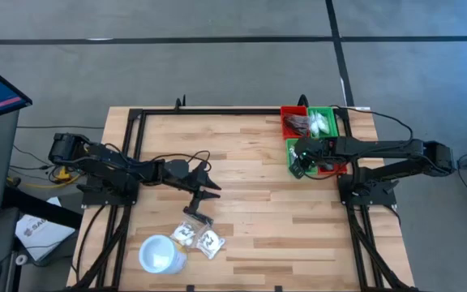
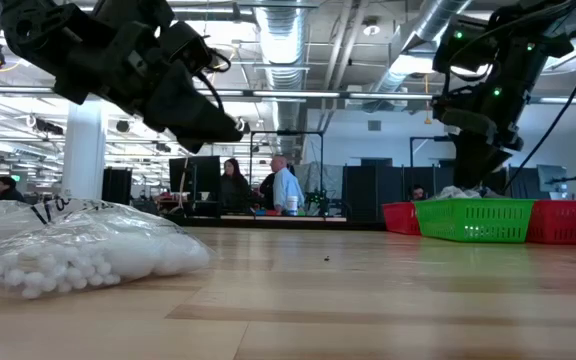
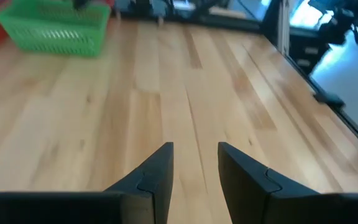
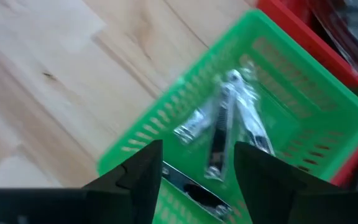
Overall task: Pick & Place Travel size toiletries
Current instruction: Put the black hair comb into the top red bin
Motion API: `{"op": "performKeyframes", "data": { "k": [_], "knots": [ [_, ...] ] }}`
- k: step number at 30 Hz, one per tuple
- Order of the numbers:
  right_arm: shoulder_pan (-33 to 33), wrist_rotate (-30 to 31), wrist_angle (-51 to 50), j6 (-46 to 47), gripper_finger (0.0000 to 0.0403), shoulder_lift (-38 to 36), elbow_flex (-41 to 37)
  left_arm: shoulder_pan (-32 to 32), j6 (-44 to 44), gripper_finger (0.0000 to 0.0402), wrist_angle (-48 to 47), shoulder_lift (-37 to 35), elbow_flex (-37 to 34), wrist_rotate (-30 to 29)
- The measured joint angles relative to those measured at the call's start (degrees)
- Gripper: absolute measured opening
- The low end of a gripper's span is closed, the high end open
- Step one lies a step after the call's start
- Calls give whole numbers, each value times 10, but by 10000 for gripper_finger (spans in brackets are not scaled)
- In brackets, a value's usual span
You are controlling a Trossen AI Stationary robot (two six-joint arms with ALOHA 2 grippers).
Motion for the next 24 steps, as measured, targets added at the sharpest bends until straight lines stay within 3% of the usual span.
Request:
{"op": "performKeyframes", "data": {
  "k": [9, 24],
  "knots": [
    [28, -2, 61, -18, 193, 0, 0, -28, -1, 118, -69, 0, 0, 73],
    [104, -3, 198, -37, 176, 0, 0, -82, -31, 113, -208, 0, 0, 77]
  ]
}}
